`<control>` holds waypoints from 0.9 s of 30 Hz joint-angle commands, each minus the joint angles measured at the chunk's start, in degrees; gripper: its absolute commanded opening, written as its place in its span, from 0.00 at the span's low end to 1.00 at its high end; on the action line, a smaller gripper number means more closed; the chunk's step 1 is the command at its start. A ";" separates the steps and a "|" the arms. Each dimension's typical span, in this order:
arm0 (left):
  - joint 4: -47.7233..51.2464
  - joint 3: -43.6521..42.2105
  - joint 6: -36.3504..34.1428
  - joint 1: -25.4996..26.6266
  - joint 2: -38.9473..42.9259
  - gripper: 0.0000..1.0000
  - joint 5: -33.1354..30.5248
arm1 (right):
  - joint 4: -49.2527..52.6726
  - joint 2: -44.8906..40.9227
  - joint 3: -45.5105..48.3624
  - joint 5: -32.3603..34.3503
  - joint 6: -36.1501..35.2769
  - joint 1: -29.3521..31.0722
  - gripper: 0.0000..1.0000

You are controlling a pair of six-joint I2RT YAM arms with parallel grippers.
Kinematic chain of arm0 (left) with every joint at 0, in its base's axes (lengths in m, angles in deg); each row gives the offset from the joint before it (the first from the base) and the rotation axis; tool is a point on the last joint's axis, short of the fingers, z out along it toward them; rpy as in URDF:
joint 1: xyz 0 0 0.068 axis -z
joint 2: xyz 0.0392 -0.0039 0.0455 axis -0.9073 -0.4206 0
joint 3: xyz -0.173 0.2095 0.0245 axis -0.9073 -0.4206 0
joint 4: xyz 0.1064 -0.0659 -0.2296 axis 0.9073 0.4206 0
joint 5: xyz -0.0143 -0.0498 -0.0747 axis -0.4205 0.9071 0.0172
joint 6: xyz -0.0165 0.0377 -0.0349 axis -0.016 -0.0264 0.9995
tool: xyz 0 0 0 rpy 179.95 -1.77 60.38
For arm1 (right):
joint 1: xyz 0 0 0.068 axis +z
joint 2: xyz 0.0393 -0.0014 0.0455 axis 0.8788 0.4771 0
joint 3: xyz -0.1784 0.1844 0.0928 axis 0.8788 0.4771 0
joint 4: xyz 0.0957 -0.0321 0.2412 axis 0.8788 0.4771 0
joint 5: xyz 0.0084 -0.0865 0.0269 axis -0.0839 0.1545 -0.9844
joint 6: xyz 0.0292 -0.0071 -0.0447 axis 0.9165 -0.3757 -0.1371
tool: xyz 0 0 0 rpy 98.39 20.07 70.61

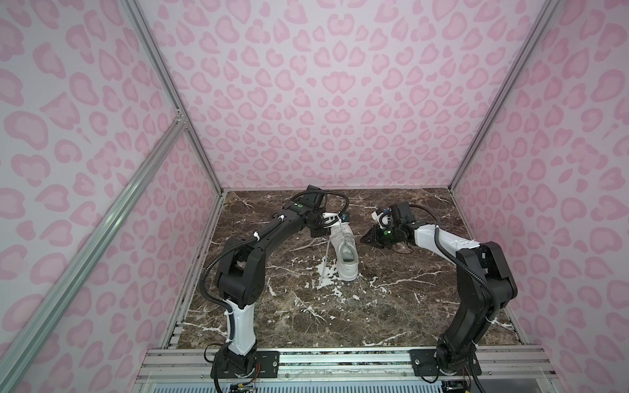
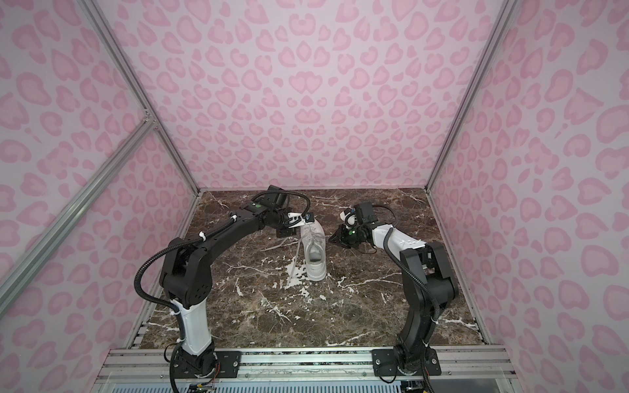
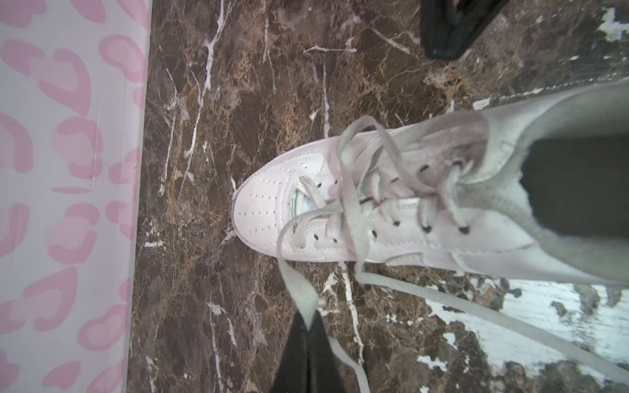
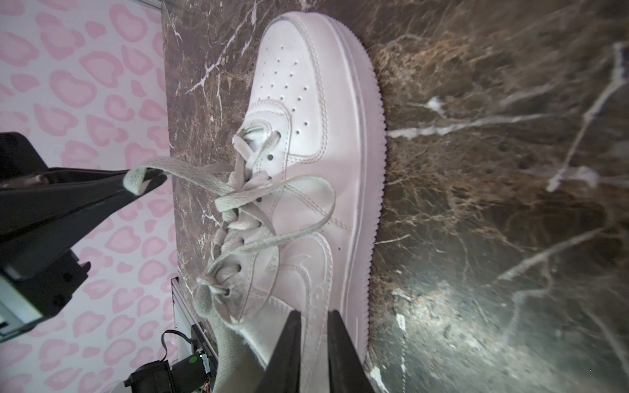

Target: Tie the shoes

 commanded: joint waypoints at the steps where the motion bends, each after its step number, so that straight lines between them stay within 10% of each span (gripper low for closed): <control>1: 1.65 0.79 -0.81 0.50 0.66 0.03 -0.09 | -6.04 0.73 1.77 -2.54 3.92 0.36 0.16; 27: 1.25 -0.17 -0.43 1.72 1.18 0.03 -0.03 | -24.05 2.40 5.64 -9.09 15.11 2.45 0.16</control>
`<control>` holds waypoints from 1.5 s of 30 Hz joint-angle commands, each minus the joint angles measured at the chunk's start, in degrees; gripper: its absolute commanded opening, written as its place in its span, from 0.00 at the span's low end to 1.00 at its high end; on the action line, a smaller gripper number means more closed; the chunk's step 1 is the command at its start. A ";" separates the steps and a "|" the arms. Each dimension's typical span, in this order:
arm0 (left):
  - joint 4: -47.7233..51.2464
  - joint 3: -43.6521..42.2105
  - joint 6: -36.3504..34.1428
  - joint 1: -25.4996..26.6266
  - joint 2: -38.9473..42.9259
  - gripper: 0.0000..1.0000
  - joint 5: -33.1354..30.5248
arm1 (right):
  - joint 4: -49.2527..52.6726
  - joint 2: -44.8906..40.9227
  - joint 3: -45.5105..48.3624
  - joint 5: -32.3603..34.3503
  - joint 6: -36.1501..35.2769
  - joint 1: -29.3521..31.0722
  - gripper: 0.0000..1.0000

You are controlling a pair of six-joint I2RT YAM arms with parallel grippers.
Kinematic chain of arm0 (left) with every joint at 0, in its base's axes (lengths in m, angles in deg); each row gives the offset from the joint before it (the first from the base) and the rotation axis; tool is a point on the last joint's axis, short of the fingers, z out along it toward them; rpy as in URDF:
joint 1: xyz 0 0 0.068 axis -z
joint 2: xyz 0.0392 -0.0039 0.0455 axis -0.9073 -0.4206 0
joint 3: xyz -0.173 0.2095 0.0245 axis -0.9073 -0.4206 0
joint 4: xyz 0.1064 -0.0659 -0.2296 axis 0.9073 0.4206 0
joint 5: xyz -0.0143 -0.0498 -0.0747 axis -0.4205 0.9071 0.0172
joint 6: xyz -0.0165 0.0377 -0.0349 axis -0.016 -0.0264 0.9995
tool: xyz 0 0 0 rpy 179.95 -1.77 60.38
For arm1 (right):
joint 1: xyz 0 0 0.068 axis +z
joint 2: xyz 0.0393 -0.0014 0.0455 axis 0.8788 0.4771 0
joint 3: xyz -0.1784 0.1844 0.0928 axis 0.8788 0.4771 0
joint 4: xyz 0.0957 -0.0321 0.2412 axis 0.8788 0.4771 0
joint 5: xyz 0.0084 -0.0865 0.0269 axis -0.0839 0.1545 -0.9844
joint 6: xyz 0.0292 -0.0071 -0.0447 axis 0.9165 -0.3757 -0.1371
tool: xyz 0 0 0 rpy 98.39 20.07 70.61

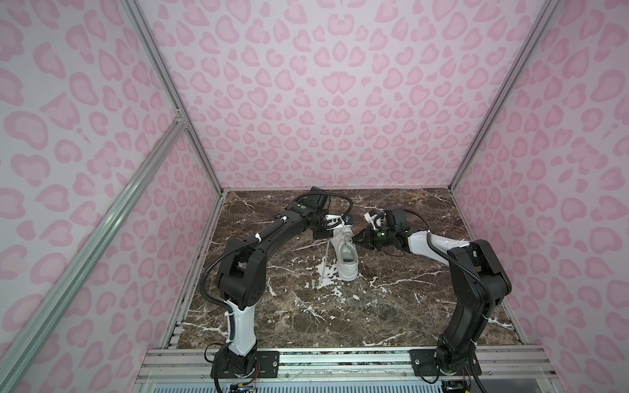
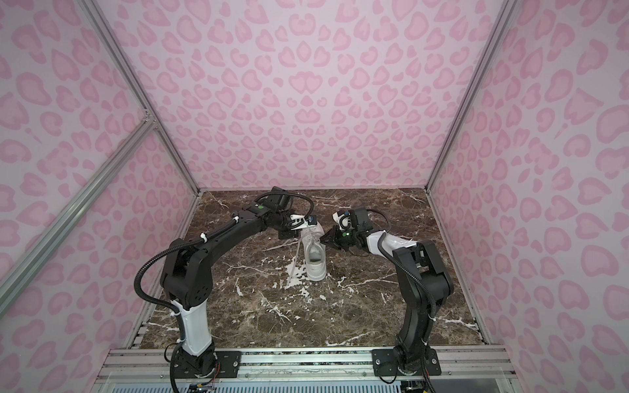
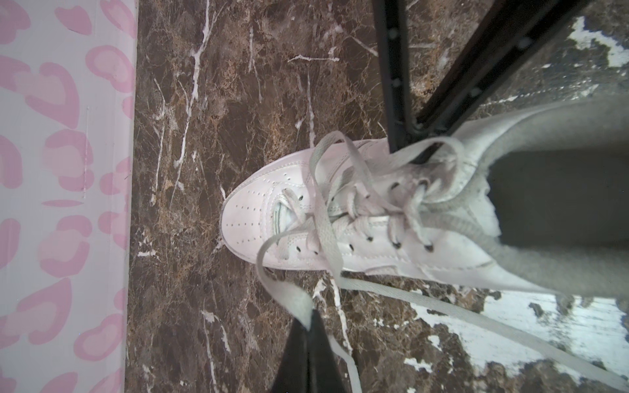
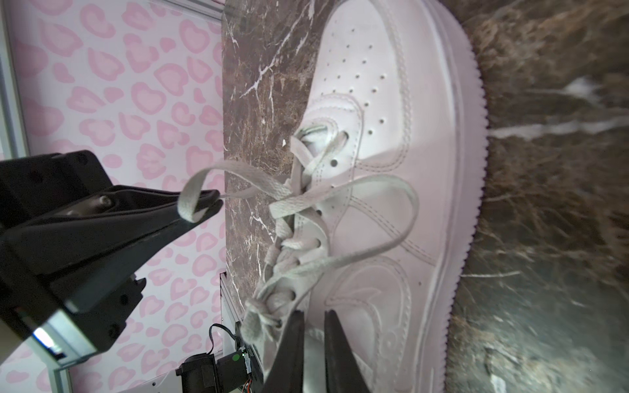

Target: Tie the shoes

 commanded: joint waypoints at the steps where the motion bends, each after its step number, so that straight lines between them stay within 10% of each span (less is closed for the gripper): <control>1: 0.25 -0.20 -0.44 0.24 0.93 0.03 0.69 | -8.44 0.72 1.70 -2.81 5.14 -0.12 0.16; 28: 0.06 -2.50 -0.61 1.36 2.95 0.03 0.65 | -59.87 7.69 14.52 -7.12 38.65 -0.99 0.06; 45: -0.41 -3.55 -0.56 1.29 3.66 0.03 0.65 | -52.94 5.97 18.10 -5.61 34.80 -1.31 0.07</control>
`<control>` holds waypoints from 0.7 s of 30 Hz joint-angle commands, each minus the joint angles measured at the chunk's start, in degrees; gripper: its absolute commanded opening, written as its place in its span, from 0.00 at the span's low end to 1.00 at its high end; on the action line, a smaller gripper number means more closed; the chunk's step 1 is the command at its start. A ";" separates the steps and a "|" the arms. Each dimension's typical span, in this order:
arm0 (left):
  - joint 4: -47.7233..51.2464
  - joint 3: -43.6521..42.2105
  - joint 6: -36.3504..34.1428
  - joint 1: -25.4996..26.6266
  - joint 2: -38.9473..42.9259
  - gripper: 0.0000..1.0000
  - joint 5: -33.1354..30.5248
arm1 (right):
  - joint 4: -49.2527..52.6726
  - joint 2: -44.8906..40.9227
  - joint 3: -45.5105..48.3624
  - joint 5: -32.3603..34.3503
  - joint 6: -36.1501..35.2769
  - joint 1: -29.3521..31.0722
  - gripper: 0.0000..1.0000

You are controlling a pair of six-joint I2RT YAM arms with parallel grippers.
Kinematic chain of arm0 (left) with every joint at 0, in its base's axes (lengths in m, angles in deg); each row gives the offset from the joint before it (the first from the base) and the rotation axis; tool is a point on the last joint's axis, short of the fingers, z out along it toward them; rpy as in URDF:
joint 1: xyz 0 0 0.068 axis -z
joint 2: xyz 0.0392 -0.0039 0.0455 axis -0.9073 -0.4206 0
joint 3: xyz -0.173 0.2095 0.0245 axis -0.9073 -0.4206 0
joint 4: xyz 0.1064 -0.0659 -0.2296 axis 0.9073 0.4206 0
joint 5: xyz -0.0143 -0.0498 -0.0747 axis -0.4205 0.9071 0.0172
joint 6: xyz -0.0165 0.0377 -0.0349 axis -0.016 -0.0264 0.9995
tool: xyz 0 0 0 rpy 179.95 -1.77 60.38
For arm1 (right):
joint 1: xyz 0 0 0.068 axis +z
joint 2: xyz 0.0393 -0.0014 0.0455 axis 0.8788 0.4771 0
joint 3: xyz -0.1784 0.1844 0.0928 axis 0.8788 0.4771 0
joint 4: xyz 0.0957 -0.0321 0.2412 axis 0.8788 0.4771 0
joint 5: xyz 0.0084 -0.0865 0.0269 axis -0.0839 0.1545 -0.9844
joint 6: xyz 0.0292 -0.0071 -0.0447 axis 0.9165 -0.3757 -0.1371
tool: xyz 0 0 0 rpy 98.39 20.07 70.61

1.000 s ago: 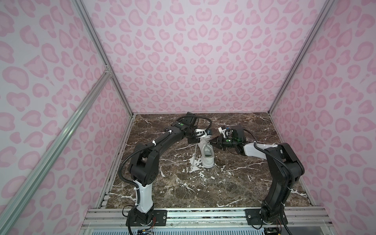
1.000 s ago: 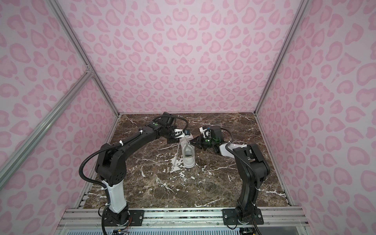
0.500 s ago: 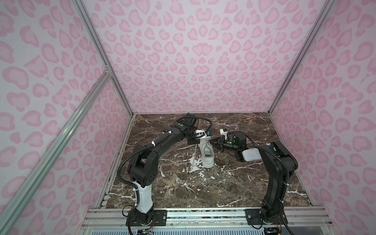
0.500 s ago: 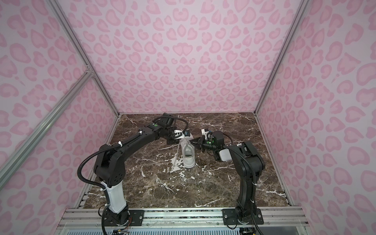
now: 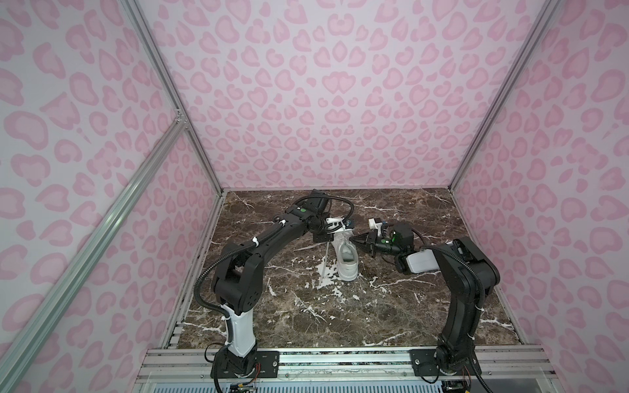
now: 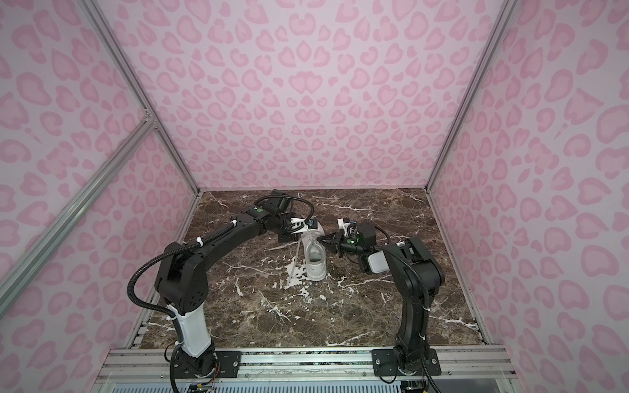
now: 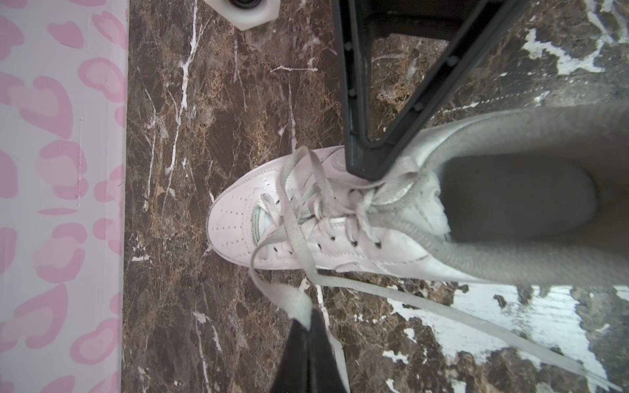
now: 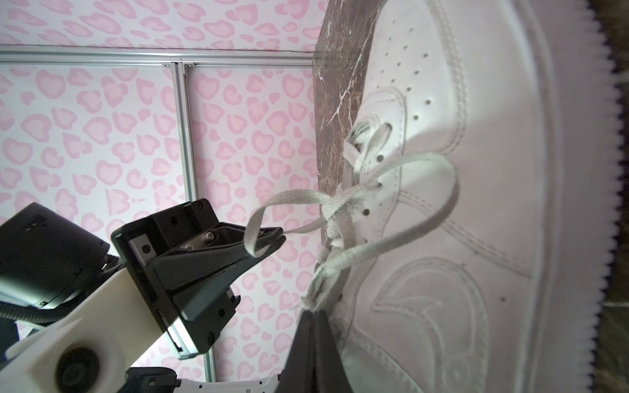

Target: Tie the shoes

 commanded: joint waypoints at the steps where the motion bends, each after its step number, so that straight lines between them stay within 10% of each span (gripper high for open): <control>1: -0.53 -0.35 -0.50 0.02 0.78 0.03 0.65 | 0.80 -0.47 1.34 1.34 -1.26 -0.54 0.10; 9: -0.57 -0.57 -0.59 0.13 1.04 0.03 0.50 | 12.59 -3.22 -1.31 0.89 -8.95 -1.31 0.27; 21: -0.60 -0.62 -0.72 0.24 1.17 0.03 0.13 | 20.33 -1.87 -5.24 0.07 -12.84 -0.67 0.24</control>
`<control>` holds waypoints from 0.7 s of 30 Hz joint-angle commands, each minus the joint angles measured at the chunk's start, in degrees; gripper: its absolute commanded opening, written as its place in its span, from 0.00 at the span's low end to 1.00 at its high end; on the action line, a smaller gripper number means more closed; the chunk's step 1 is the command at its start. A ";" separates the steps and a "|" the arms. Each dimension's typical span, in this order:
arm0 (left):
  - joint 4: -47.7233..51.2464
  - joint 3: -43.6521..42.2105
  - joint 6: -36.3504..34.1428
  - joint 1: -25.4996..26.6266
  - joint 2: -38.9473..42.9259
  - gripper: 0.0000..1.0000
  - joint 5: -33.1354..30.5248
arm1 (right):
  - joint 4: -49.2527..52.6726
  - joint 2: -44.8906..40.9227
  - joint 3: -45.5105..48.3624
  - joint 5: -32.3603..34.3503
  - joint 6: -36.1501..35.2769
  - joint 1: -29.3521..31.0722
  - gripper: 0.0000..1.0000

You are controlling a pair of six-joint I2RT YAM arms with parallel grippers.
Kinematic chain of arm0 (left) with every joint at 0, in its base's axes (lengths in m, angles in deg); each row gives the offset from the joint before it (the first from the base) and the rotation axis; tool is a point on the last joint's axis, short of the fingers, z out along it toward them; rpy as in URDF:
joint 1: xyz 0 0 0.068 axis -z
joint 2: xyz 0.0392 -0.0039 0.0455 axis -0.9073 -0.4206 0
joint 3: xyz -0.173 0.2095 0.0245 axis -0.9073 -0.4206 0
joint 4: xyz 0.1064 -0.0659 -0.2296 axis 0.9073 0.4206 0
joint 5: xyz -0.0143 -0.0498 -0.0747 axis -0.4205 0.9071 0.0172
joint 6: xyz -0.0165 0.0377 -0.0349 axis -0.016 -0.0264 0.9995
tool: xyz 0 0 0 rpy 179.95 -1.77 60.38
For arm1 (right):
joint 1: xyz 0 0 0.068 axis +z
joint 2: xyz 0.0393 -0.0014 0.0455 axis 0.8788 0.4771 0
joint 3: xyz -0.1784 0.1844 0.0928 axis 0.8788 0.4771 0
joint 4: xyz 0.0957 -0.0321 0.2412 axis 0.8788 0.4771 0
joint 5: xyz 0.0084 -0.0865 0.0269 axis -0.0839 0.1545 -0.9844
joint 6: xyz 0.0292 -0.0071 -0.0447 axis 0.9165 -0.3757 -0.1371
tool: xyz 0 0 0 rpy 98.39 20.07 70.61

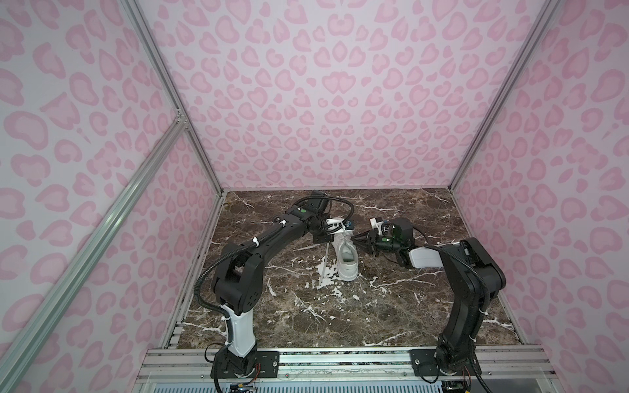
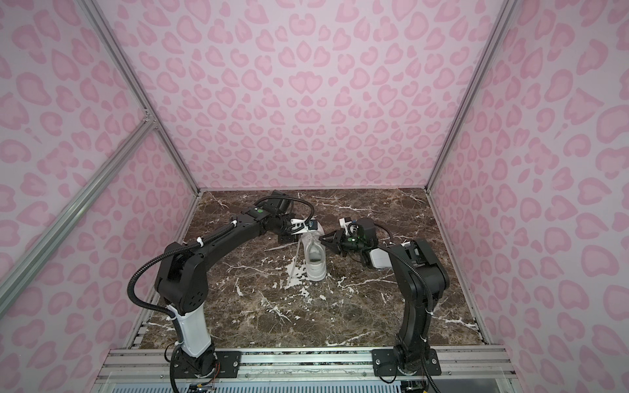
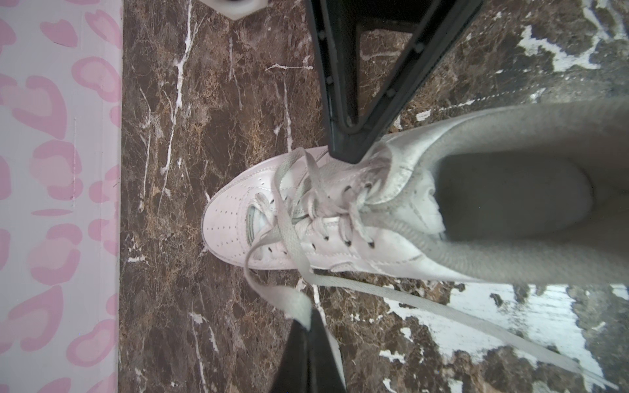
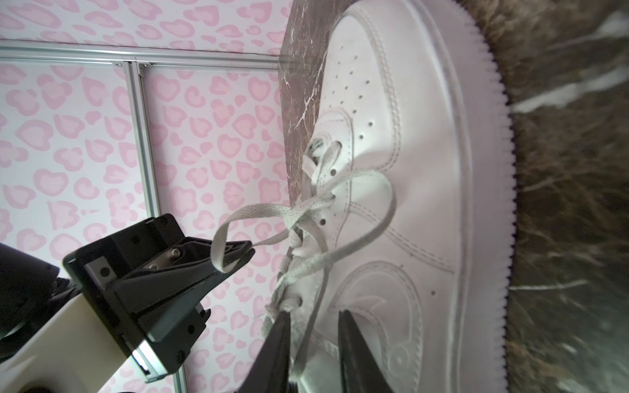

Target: Tie the shoes

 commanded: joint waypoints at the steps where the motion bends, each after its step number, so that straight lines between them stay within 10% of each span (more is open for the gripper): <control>1: -0.64 -0.24 -0.63 0.09 1.17 0.03 0.19 | 2.03 0.83 -1.06 -1.13 -2.03 0.53 0.23; 8: -0.84 -0.33 -0.97 0.16 1.51 0.03 -0.34 | 1.14 0.24 -0.68 -0.83 -1.60 0.39 0.01; 21: -1.05 -0.24 -2.38 0.84 1.61 0.03 -1.13 | -18.57 0.66 4.49 -0.43 10.30 -0.90 0.00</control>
